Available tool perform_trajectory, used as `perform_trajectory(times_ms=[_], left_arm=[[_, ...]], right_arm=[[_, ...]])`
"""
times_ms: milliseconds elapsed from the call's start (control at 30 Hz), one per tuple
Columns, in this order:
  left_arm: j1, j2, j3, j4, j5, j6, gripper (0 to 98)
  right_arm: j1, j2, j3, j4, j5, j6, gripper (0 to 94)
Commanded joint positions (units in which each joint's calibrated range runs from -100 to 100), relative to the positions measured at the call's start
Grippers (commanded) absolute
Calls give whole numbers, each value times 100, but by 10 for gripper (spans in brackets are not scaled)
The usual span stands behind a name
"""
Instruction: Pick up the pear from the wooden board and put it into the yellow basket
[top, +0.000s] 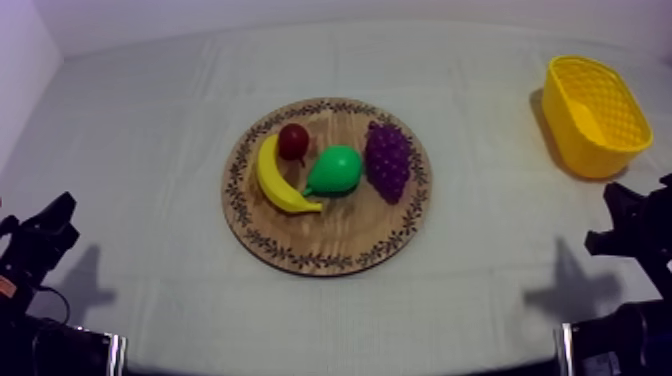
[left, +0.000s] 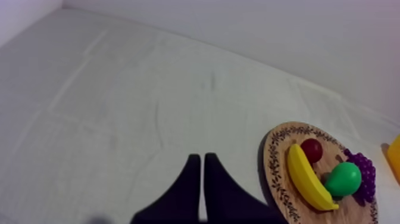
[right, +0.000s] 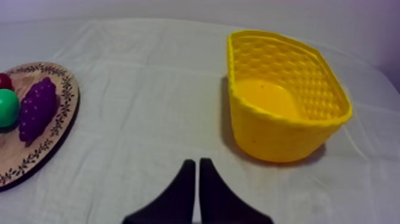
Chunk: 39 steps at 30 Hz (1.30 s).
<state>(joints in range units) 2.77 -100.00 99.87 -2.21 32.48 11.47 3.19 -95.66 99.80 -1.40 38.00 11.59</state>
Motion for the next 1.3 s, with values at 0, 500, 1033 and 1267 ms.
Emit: perform_trajectory(times_ms=[0,500,1033,1267], left_arm=[[1,0,2,-2,1,-2,1],[1,0,2,-2,1,-2,1],[1,0,2,-2,1,-2,1],[1,0,2,-2,1,-2,1]], right_arm=[[3,-1,-2,1,-2,1,3],[3,-1,-2,1,-2,1,3],[3,-1,-2,1,-2,-282,4],[-24,-1,-2,1,-2,-356,5]])
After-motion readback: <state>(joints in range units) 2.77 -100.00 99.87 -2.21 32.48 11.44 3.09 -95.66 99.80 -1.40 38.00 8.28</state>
